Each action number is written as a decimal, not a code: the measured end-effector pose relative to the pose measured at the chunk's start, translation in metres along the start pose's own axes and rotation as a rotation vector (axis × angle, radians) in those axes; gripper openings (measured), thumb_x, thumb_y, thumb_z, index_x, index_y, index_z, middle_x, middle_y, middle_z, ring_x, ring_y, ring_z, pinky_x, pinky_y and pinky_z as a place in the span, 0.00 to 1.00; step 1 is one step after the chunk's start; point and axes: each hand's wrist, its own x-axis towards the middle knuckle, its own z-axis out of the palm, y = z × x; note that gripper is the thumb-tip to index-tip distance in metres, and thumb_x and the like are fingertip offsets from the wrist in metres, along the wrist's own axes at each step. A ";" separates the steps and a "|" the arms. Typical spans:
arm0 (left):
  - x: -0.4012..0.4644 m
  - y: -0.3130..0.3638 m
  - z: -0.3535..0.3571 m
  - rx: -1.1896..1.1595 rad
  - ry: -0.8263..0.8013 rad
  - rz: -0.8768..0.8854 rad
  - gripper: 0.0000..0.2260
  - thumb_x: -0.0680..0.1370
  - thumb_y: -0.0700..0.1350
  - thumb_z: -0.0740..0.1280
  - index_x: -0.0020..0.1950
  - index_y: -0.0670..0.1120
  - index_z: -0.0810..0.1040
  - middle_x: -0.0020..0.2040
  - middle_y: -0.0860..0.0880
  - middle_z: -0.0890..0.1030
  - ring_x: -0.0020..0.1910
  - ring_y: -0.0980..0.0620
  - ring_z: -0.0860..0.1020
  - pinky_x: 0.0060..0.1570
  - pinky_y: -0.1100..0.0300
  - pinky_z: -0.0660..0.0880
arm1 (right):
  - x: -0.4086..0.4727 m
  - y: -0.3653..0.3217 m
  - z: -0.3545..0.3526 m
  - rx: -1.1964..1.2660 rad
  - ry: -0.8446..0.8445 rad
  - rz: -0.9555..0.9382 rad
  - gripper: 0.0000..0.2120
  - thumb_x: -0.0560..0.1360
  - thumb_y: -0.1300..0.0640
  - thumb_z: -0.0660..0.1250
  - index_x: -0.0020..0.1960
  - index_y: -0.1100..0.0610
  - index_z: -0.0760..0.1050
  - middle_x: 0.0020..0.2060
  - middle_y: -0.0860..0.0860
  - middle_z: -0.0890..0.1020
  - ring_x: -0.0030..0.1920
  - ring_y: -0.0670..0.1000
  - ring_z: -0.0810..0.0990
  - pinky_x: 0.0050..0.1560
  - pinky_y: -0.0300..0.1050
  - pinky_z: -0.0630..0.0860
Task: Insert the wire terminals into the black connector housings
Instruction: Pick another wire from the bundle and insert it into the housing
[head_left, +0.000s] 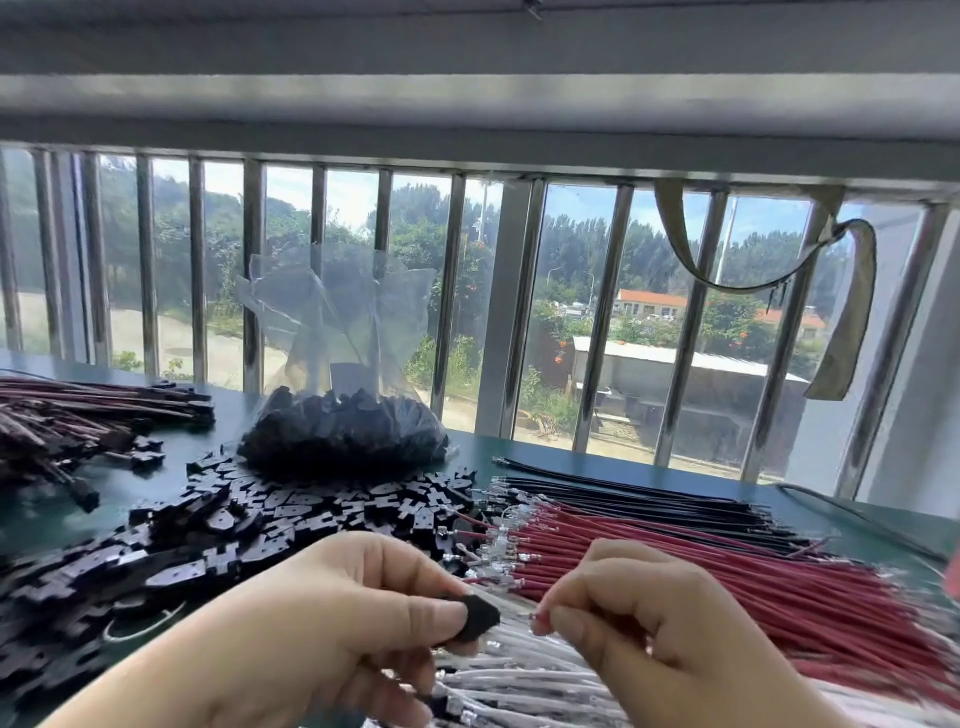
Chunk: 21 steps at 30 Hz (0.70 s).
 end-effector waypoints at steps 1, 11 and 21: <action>-0.001 0.000 0.001 -0.008 0.005 0.016 0.10 0.60 0.38 0.77 0.39 0.38 0.84 0.36 0.40 0.82 0.27 0.49 0.77 0.30 0.55 0.79 | 0.000 0.000 0.000 -0.022 -0.003 -0.010 0.09 0.73 0.49 0.67 0.44 0.32 0.77 0.43 0.33 0.76 0.40 0.42 0.77 0.40 0.33 0.72; -0.003 -0.001 0.006 0.006 0.044 0.060 0.20 0.50 0.43 0.80 0.38 0.39 0.84 0.31 0.42 0.82 0.26 0.53 0.75 0.35 0.53 0.81 | -0.002 0.000 -0.001 0.005 -0.048 -0.021 0.09 0.74 0.49 0.67 0.44 0.34 0.78 0.42 0.35 0.77 0.39 0.42 0.76 0.39 0.31 0.71; -0.004 -0.004 0.009 0.026 0.068 0.038 0.19 0.51 0.44 0.81 0.38 0.39 0.84 0.32 0.42 0.81 0.26 0.53 0.76 0.38 0.52 0.80 | -0.002 -0.002 0.000 -0.004 -0.045 -0.016 0.07 0.74 0.50 0.67 0.42 0.36 0.79 0.41 0.34 0.76 0.41 0.39 0.76 0.39 0.31 0.69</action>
